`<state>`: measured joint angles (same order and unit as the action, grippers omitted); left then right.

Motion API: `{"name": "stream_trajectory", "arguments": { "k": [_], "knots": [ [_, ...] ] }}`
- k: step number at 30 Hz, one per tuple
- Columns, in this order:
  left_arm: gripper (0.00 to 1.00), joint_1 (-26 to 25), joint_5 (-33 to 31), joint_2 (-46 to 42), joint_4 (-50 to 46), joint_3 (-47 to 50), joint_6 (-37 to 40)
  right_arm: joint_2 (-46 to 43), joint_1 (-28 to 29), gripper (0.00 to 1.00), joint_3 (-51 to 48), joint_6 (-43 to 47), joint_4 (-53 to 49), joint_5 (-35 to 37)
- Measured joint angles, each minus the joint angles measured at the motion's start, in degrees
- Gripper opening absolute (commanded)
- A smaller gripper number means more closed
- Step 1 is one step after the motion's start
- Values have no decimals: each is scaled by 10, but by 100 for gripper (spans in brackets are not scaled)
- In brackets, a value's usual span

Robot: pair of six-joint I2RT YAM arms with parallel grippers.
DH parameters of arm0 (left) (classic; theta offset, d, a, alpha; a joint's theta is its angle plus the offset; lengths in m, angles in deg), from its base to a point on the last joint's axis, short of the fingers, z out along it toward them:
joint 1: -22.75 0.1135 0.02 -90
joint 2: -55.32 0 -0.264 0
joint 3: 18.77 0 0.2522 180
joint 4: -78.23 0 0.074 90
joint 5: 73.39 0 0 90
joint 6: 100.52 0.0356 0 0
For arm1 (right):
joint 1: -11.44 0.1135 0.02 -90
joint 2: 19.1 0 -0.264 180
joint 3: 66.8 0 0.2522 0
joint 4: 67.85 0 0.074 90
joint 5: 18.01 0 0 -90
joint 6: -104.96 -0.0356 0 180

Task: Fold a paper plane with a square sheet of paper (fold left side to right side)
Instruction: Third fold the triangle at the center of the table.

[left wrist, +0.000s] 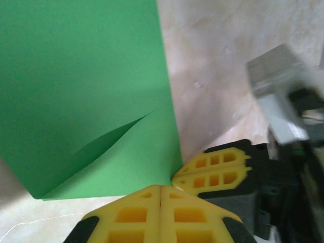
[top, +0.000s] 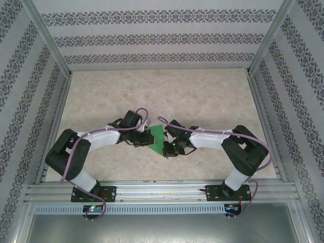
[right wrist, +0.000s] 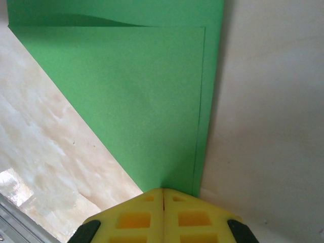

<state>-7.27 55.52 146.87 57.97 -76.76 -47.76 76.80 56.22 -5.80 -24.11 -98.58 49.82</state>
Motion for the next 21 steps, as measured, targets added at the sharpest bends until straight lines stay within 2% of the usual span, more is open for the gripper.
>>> {"name": "stream_trajectory", "arguments": {
  "k": [11,21],
  "knots": [
    [0,0,-23,56,12,5,-6,0,0,0,0,0,0,-2],
    [0,0,-26,59,12,5,-3,-1,-1,0,5,0,-7,-9]
  ]
}}
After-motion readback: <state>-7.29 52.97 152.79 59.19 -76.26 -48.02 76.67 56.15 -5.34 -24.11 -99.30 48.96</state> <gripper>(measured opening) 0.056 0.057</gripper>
